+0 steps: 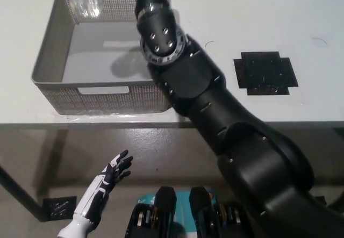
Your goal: Use the right hand to pick up a water botttle and place it into a container on the left side
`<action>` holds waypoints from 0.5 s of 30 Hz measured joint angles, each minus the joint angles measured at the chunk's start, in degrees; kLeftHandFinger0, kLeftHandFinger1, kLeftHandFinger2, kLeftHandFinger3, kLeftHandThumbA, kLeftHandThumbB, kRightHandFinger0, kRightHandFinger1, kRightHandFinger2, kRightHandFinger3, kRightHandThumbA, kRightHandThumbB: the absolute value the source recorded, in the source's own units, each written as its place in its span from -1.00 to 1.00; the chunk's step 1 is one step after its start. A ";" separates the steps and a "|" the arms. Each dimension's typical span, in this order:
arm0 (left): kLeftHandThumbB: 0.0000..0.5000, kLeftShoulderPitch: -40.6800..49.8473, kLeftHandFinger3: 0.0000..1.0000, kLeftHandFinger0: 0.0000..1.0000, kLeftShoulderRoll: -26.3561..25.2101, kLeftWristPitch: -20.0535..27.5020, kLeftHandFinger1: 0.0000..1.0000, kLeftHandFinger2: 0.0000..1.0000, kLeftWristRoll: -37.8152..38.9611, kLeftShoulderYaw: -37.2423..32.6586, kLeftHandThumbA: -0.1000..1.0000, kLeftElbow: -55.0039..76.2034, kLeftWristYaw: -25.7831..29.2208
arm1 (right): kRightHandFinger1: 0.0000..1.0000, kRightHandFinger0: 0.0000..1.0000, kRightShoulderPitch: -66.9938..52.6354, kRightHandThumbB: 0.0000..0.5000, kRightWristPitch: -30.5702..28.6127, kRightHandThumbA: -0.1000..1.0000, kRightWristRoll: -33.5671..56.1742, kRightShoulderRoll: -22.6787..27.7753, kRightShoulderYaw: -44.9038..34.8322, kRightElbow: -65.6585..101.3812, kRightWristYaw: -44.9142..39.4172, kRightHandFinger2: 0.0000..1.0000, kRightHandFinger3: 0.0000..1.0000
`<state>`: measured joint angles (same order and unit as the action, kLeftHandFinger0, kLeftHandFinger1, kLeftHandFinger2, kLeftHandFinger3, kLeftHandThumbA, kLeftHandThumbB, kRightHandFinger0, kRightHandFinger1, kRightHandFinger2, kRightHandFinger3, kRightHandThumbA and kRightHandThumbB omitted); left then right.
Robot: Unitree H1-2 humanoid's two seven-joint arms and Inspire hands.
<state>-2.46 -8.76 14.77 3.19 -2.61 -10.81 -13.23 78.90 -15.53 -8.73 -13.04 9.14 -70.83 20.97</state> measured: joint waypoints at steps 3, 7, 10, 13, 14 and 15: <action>-0.24 0.03 1.00 1.00 0.00 -0.03 1.00 1.00 0.02 -0.01 1.00 0.37 -0.01 | -0.33 -1.00 -0.53 -0.61 -0.17 -1.00 -1.67 -0.30 2.68 -4.82 1.15 0.60 0.60; -0.22 0.01 1.00 1.00 0.00 -0.04 1.00 1.00 0.11 -0.01 1.00 0.90 -0.14 | -0.38 -1.00 -2.13 -0.68 -0.22 -1.00 -3.44 -0.32 5.48 -8.32 2.36 0.52 0.76; -0.26 0.00 1.00 1.00 0.00 -0.05 1.00 1.00 0.13 -0.02 1.00 0.96 -0.31 | -0.39 -1.00 -3.23 -0.69 -0.20 -1.00 -4.50 -0.26 6.64 -9.67 3.28 0.49 0.84; -0.23 -0.01 1.00 1.00 0.00 -0.05 1.00 1.00 0.14 -0.02 1.00 0.96 -0.54 | -0.38 -0.99 -4.00 -0.21 -0.20 -0.46 -5.54 -0.20 7.55 -10.08 4.58 0.38 0.49; -0.22 -0.02 1.00 1.00 0.00 -0.05 1.00 1.00 0.14 -0.02 1.00 0.96 -0.61 | 0.32 -0.42 -4.12 0.56 -0.20 0.28 -5.73 -0.20 7.69 -10.13 5.11 1.00 1.00; -0.22 -0.02 1.00 1.00 -0.01 -0.05 1.00 1.00 0.14 -0.02 1.00 0.96 -0.74 | 0.35 -0.35 -4.33 0.57 -0.20 0.37 -6.04 -0.20 7.88 -10.15 5.94 1.00 1.00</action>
<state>-2.48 -8.77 14.72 3.33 -2.63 -9.85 -13.97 74.57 -15.73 -14.77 -13.24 17.03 -80.98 26.91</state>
